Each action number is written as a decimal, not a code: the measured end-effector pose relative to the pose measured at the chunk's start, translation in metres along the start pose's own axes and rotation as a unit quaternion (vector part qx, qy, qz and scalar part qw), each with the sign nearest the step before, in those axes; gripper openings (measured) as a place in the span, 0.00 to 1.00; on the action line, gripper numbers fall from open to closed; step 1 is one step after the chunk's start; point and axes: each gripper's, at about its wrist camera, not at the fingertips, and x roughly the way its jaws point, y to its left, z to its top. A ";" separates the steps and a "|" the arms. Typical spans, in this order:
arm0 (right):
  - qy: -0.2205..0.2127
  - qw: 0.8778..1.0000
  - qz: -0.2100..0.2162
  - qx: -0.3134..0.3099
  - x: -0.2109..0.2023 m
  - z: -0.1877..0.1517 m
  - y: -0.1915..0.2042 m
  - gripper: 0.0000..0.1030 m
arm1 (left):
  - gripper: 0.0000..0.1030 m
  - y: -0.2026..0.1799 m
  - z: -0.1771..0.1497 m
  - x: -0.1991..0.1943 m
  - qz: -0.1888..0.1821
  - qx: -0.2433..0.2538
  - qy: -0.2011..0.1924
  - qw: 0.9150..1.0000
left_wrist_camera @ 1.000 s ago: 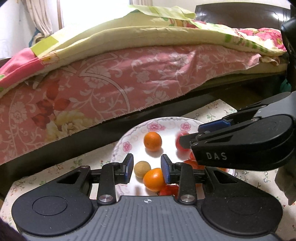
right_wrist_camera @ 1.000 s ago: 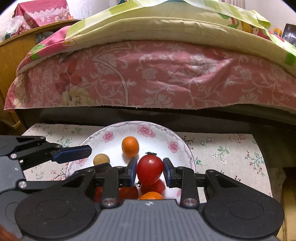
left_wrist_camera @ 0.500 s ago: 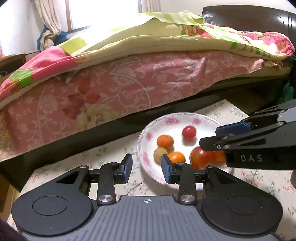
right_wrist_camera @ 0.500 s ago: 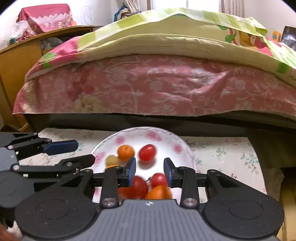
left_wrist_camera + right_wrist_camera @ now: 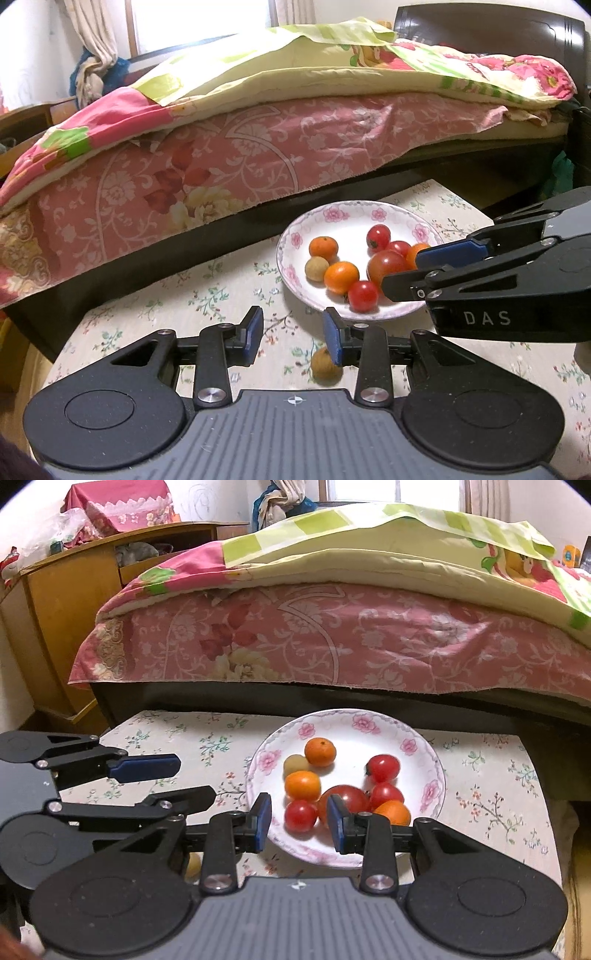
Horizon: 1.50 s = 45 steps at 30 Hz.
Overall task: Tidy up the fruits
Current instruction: 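Move both open tools back toward the two small tan fruits, then grasp a small tan fruit with the left tool while the right tool approaches the other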
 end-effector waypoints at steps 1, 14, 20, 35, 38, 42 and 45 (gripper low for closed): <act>0.001 1.000 0.000 0.000 -0.001 -0.001 0.002 0.32 | 0.43 0.000 -0.001 -0.002 -0.001 0.001 0.000 1.000; 0.015 1.000 -0.006 0.007 -0.009 -0.012 0.024 0.32 | 0.44 0.007 -0.014 -0.012 -0.013 -0.001 0.015 1.000; 0.027 0.999 -0.011 0.013 -0.006 -0.014 0.026 0.32 | 0.48 0.008 -0.020 -0.006 -0.028 -0.004 0.028 0.999; 0.041 0.998 -0.019 0.034 0.004 -0.026 0.017 0.32 | 0.50 -0.001 -0.034 0.016 -0.050 0.004 0.059 0.997; 0.042 0.998 -0.020 0.042 0.005 -0.028 0.012 0.32 | 0.50 -0.004 -0.037 0.020 -0.054 0.007 0.065 0.996; 0.044 0.998 -0.020 0.048 0.005 -0.031 0.006 0.32 | 0.55 -0.008 -0.039 0.024 -0.054 0.016 0.065 0.996; 0.046 0.997 -0.020 0.052 0.006 -0.034 0.003 0.32 | 0.56 -0.007 -0.041 0.025 -0.053 0.018 0.063 0.996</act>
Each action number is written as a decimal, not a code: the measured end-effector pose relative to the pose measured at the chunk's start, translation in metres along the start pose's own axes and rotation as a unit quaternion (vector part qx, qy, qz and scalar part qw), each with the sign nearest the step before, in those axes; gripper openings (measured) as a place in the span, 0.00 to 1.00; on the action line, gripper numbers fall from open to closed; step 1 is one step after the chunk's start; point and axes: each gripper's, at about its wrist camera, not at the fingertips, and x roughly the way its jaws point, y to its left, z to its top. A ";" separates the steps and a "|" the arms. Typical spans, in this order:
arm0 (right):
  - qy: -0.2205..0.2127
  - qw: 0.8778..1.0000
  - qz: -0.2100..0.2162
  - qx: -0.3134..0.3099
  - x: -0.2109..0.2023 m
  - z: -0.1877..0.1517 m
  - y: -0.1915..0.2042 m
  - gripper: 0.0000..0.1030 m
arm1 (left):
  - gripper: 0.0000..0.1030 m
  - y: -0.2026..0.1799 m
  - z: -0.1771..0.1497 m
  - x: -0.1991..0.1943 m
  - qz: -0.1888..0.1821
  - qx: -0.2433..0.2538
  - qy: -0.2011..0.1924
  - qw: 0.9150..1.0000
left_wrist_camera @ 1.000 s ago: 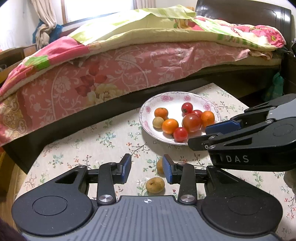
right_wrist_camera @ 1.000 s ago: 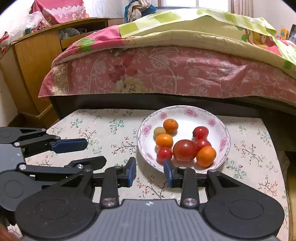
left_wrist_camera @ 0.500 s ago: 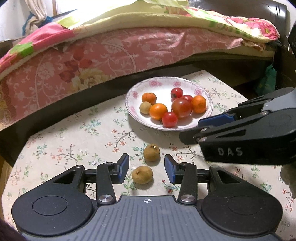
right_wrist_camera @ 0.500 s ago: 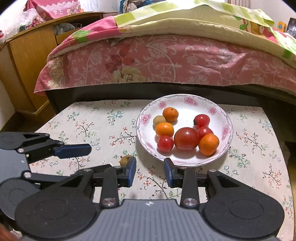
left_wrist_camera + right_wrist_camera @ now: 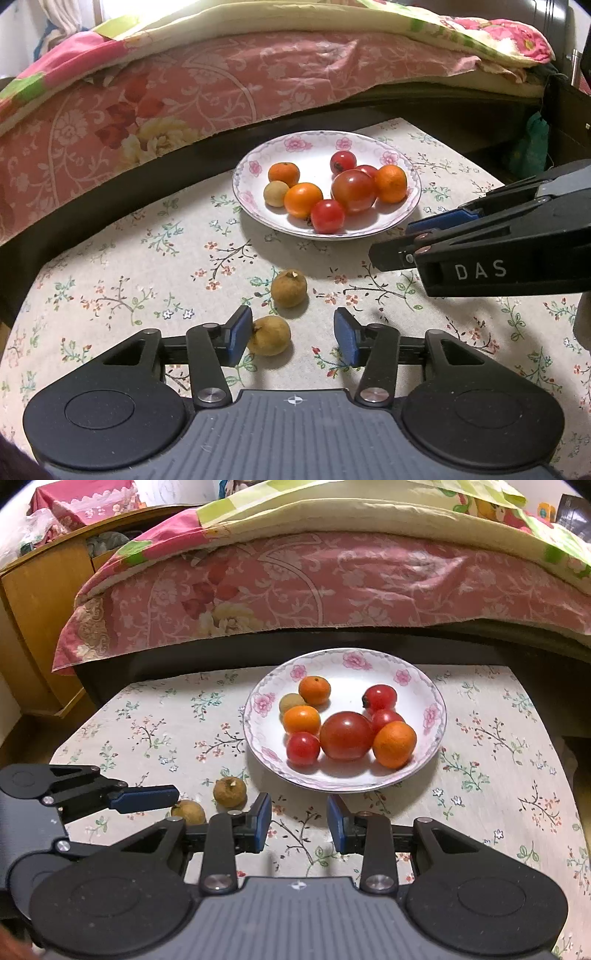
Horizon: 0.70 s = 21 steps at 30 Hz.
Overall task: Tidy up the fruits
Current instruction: 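Grasp a small tan fruit with the left tool while the right tool approaches the other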
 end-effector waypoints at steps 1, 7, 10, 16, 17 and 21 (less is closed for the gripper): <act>0.001 1.000 0.000 0.001 0.001 -0.001 -0.001 0.32 | 0.56 0.001 -0.001 0.000 0.002 0.001 0.000 1.000; 0.004 1.000 0.003 0.006 0.003 -0.002 -0.003 0.32 | 0.56 0.009 -0.009 0.007 0.015 0.000 0.010 1.000; 0.003 1.000 0.009 0.008 0.002 -0.003 -0.002 0.33 | 0.55 0.012 -0.011 0.010 0.020 -0.001 0.012 1.000; 0.005 1.000 0.018 0.013 0.005 -0.005 -0.001 0.33 | 0.46 0.019 -0.015 0.010 0.025 -0.007 0.009 1.000; 0.006 1.000 0.019 0.014 0.005 -0.005 -0.001 0.33 | 0.42 0.020 -0.016 0.010 0.026 -0.010 0.010 1.000; 0.004 1.000 0.026 0.016 0.006 -0.006 0.001 0.33 | 0.36 0.023 -0.017 0.010 0.025 -0.016 0.011 1.000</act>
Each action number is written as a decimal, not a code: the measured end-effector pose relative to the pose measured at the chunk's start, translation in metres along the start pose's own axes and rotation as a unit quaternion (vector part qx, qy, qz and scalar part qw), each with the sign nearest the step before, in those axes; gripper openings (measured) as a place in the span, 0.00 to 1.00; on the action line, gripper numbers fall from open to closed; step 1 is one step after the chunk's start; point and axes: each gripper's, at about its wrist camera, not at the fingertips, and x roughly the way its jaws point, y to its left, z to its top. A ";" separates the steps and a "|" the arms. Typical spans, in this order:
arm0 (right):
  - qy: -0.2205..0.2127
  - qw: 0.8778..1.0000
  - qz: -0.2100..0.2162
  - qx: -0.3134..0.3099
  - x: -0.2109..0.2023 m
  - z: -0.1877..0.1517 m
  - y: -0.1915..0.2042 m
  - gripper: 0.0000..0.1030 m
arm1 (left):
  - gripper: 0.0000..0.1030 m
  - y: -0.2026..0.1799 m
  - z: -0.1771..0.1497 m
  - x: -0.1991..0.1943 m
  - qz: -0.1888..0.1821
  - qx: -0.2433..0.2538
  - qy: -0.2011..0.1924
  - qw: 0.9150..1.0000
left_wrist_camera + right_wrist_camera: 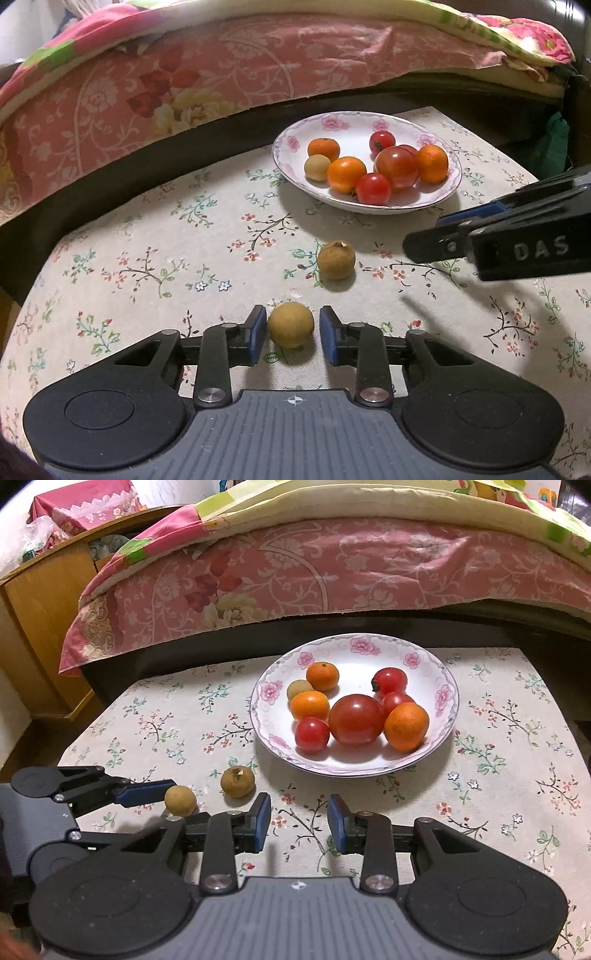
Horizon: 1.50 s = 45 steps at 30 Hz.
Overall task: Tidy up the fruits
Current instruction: 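Grasp a small tan fruit with the left tool while the right tool approaches the other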
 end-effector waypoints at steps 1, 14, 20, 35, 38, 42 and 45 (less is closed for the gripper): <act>0.001 1.000 0.002 0.000 0.001 0.000 0.001 0.33 | 0.36 -0.001 0.000 -0.001 0.000 0.003 0.000 1.000; 0.014 0.999 0.025 -0.013 0.026 0.010 0.031 0.33 | 0.35 0.008 -0.012 -0.009 -0.005 0.008 0.005 1.000; 0.022 0.999 0.023 -0.024 0.047 0.019 0.044 0.33 | 0.36 0.008 -0.014 -0.011 -0.011 0.007 0.005 1.000; 0.030 0.998 0.003 -0.062 0.045 0.009 0.044 0.28 | 0.35 0.005 -0.017 -0.014 -0.010 0.009 0.002 1.000; 0.034 0.997 -0.004 -0.065 0.033 0.000 0.036 0.28 | 0.35 0.001 -0.017 -0.015 -0.011 0.014 0.002 1.000; 0.041 0.997 -0.011 -0.068 0.020 -0.012 0.027 0.28 | 0.35 -0.005 -0.018 -0.018 -0.016 0.024 0.004 1.000; 0.044 0.997 -0.008 -0.064 0.013 -0.017 0.021 0.28 | 0.35 -0.005 -0.022 -0.021 -0.015 0.024 0.007 1.000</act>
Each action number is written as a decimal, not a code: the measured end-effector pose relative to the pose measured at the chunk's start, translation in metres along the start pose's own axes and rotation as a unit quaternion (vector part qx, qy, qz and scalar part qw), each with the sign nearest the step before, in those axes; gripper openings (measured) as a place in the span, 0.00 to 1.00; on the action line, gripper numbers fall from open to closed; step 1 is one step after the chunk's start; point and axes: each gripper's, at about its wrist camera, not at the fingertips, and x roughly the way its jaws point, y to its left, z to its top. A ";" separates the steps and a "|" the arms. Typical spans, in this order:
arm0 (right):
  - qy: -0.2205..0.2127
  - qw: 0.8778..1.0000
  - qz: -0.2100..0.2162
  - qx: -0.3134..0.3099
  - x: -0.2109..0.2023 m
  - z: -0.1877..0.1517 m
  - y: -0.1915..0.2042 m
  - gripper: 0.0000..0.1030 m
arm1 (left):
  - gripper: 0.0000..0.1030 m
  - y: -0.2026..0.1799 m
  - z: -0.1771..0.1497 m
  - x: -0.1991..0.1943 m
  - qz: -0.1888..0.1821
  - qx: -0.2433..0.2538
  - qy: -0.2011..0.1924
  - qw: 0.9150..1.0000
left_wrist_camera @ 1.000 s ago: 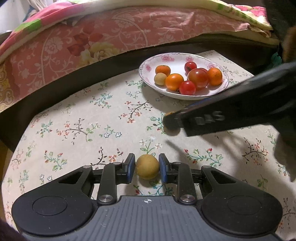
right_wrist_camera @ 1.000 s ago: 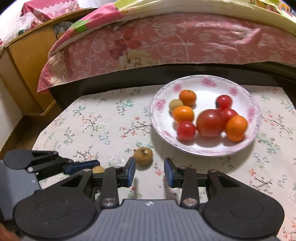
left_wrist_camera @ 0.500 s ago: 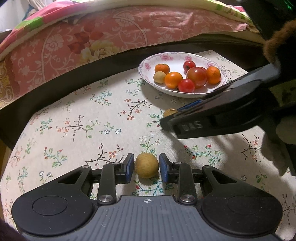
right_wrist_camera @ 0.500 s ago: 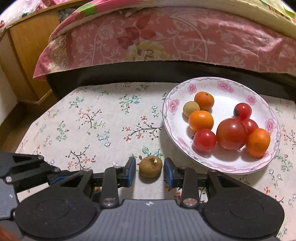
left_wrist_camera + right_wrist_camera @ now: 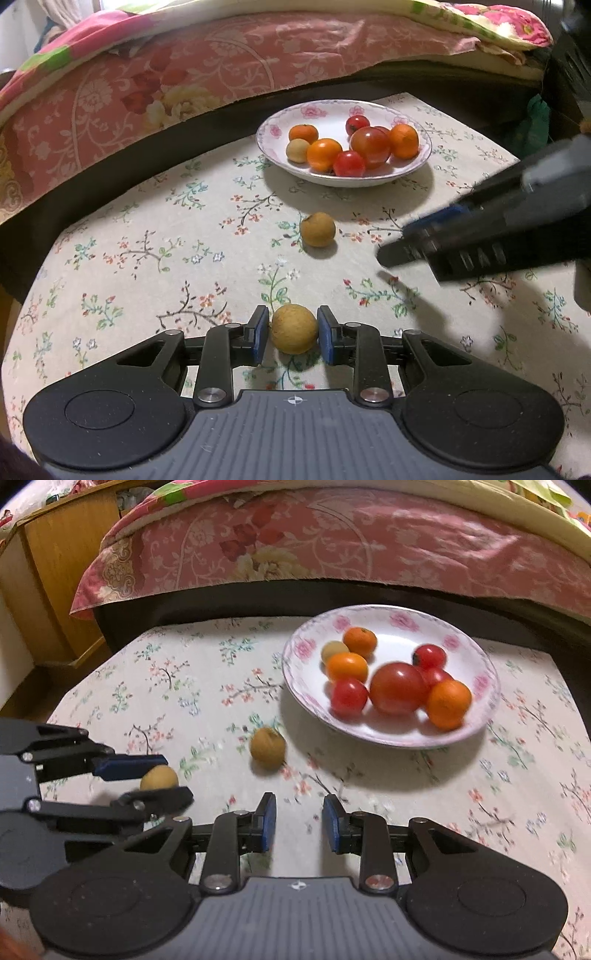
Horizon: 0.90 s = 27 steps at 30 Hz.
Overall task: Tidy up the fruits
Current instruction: 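Grasp a small tan fruit with the left tool while the right tool approaches the other, then grasp the second tan fruit with the right tool while the left tool holds its fruit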
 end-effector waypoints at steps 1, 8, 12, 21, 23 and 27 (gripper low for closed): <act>0.002 1.000 0.009 0.004 0.000 0.001 -0.001 0.28 | 0.35 0.000 -0.001 -0.001 0.000 -0.001 0.001 1.000; -0.027 0.998 0.039 0.033 0.010 0.025 0.007 0.33 | 0.36 0.003 -0.002 -0.002 -0.009 -0.006 0.000 1.000; -0.018 0.999 0.029 0.008 0.029 0.031 0.022 0.35 | 0.38 0.005 -0.003 -0.002 -0.012 -0.011 -0.003 1.000; -0.023 0.999 -0.001 -0.040 0.038 0.036 0.034 0.25 | 0.36 0.003 -0.003 -0.001 -0.009 -0.006 -0.007 1.000; -0.020 0.999 0.000 -0.036 0.034 0.032 0.029 0.25 | 0.35 0.001 -0.003 -0.002 -0.006 -0.002 -0.008 1.000; -0.012 0.999 -0.004 -0.032 0.023 0.022 0.019 0.25 | 0.35 0.000 -0.003 -0.003 -0.007 -0.001 -0.006 1.000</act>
